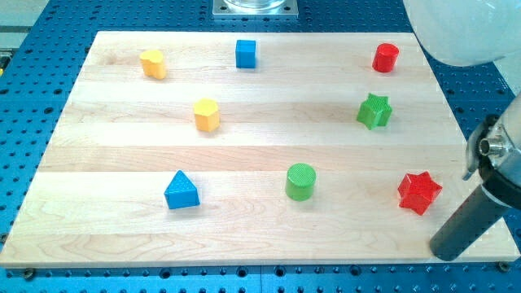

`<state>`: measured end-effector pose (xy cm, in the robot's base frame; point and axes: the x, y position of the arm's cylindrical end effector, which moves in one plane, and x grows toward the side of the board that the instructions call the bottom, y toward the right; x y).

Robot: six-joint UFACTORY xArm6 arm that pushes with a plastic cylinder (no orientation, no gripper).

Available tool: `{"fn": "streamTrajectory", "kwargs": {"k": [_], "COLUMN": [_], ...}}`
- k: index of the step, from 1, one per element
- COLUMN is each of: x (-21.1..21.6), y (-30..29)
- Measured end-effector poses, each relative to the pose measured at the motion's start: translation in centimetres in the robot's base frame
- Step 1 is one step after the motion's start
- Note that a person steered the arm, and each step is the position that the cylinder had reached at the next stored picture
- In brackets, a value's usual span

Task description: Move the triangle towards the top left corner

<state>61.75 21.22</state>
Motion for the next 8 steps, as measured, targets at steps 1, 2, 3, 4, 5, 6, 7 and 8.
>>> {"fn": "streamTrajectory", "kwargs": {"k": [1, 2, 3, 4, 5, 6, 7, 8], "x": [0.1, -1.9, -2.4, -5.0, -7.3, -9.8, -7.4, -6.3], "y": [-0.1, -6.8, -18.3, -24.4, -27.8, -34.2, -36.1, -29.7]}}
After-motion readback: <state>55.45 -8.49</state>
